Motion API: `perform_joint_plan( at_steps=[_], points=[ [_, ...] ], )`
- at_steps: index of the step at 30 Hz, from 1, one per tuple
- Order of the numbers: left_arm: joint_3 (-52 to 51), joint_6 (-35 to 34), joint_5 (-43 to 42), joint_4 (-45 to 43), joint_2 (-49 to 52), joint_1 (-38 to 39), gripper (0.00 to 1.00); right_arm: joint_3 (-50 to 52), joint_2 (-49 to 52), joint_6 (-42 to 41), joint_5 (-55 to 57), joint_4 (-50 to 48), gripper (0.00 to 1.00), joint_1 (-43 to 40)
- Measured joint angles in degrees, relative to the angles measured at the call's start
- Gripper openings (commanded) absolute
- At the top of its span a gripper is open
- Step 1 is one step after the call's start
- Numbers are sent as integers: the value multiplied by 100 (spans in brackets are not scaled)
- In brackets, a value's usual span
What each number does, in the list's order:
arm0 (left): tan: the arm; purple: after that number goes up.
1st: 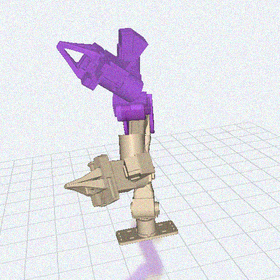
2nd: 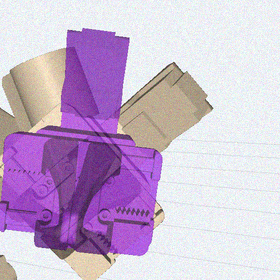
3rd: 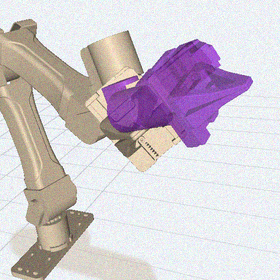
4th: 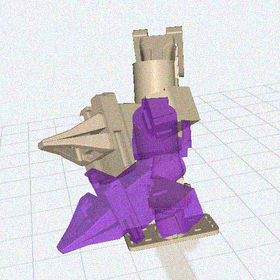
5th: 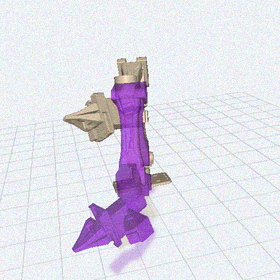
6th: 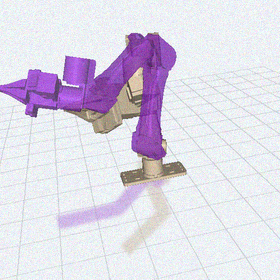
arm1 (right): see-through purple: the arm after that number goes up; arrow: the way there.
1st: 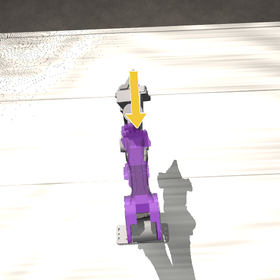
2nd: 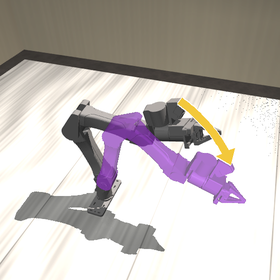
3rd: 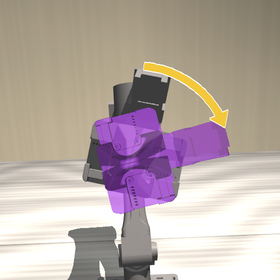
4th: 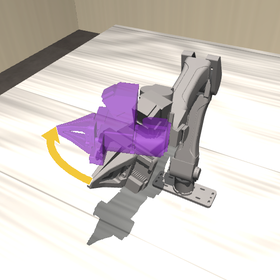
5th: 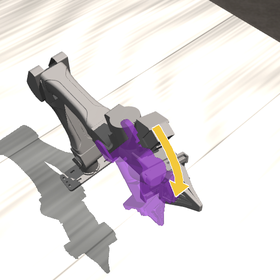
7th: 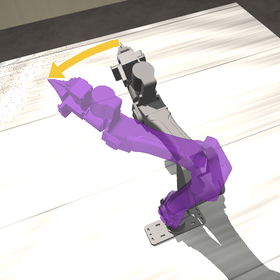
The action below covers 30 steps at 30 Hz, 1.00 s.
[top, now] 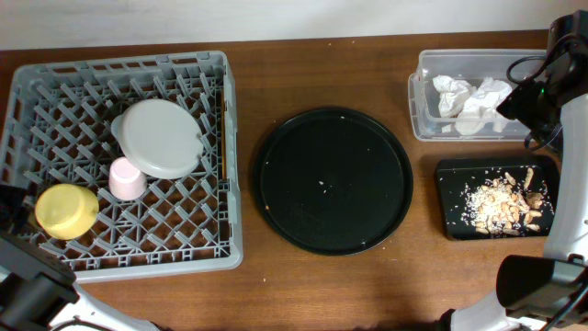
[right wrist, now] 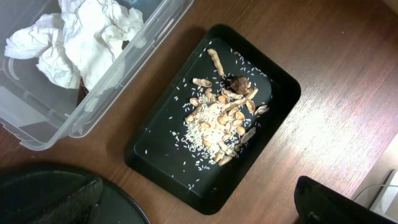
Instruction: Sort waste into correct bins and load items into the dishwasher rack
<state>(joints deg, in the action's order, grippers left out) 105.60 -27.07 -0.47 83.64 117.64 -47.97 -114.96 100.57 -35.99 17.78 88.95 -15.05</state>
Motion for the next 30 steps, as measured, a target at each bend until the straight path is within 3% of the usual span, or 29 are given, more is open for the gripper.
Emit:
perform_joint_plan(
  at_steps=[6,13,15,17,21,30],
  points=[
    [2,48,-713,-13,-184,131,0,-2,0,0,-2,0,99,0],
    [20,586,-1805,212,-1587,949,1,-2,0,0,0,0,99,0],
    [57,804,-2085,402,-2098,1591,13,-2,0,-2,0,-2,99,0],
    [92,990,-2216,463,-2404,2323,52,-2,0,0,2,0,99,0],
    [98,1257,-2288,437,-2546,3838,99,-2,0,0,0,0,99,0],
    [-544,1366,-1845,-817,-2538,6942,99,0,0,4,-2,0,99,0]
  ],
)
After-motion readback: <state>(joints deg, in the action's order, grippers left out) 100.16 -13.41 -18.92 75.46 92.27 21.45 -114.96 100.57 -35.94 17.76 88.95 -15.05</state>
